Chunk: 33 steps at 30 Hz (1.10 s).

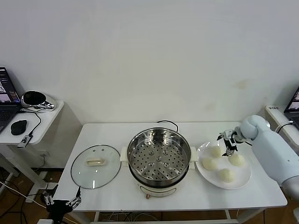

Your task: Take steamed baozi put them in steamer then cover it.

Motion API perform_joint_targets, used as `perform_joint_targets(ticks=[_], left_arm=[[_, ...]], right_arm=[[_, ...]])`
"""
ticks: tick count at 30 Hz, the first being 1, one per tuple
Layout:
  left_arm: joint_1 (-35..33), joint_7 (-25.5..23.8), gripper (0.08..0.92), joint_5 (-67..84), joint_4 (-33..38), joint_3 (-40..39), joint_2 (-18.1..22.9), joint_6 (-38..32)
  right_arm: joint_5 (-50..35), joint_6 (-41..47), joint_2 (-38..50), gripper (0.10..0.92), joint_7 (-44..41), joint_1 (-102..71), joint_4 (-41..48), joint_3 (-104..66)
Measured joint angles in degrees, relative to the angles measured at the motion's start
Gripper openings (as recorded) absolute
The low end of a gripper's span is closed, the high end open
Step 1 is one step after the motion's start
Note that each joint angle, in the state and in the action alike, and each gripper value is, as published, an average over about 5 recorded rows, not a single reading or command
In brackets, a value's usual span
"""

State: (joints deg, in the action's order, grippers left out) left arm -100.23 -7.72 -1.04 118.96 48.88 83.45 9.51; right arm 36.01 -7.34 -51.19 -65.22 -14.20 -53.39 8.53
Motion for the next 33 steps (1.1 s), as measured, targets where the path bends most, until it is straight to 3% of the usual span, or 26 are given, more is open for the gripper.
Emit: perform_joint_targets(ticks=[23,33], left_arm=[[0.07,-0.10,0.823,-0.48,-1.25,-0.13,-0.12,-0.13],[-0.10,-0.11,0.823,-0.75,-1.37,-0.30,-0.02,-0.28]], right_arm=[[2.59,-0.31,-2.45,0.818,2.17,-0.01,4.83,-0.73],[2.00,0.10,-2.90,0.641,2.15,0.07,5.41,-0.52]])
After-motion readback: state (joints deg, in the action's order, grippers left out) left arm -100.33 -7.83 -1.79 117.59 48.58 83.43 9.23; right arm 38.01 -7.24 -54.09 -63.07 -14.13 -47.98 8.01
